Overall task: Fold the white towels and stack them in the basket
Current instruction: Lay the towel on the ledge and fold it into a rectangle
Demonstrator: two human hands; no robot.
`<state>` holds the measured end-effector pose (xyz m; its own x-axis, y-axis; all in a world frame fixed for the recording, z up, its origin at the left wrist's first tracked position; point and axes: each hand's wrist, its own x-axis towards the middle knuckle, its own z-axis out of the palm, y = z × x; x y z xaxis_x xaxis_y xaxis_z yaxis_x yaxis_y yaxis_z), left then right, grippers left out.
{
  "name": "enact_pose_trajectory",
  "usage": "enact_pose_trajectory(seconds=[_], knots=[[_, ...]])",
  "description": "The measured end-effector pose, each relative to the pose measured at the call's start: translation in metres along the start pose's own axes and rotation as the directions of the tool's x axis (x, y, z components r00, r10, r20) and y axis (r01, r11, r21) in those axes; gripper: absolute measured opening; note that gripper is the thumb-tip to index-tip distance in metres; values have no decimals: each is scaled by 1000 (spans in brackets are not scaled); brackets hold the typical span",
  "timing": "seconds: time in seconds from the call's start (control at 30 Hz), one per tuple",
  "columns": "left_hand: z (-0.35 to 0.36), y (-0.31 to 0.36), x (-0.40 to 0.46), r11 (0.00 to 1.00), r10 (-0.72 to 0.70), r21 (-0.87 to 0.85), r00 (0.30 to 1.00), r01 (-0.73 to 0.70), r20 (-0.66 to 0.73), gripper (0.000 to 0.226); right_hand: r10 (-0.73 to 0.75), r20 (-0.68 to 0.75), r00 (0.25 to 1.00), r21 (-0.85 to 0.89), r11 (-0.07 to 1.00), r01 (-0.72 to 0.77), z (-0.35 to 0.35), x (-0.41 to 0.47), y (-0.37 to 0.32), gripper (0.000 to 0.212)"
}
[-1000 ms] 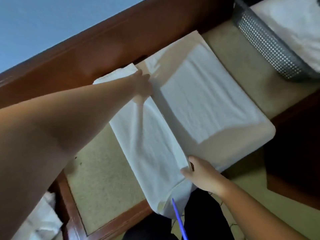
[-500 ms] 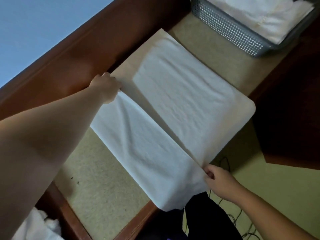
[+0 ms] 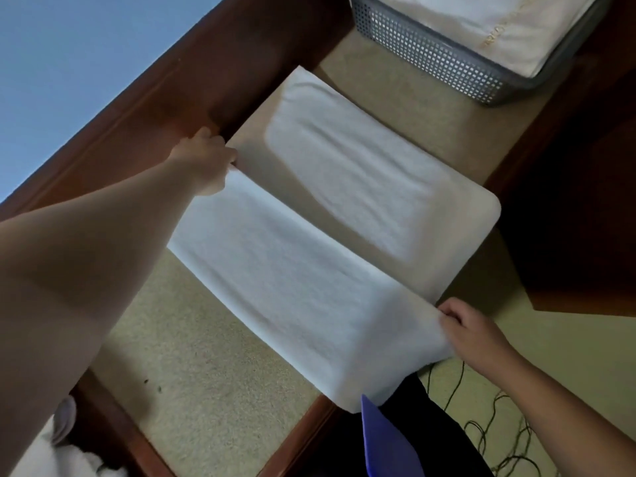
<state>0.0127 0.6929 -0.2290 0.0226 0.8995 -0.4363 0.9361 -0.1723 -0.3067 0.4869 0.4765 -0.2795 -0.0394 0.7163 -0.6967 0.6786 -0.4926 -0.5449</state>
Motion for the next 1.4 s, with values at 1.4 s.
enact_pose_trajectory(seconds=[1.4], knots=[[16, 48, 41, 996, -34, 73, 994, 41, -102, 48, -2, -96, 995, -3, 1000, 1, 2, 17, 37, 6]])
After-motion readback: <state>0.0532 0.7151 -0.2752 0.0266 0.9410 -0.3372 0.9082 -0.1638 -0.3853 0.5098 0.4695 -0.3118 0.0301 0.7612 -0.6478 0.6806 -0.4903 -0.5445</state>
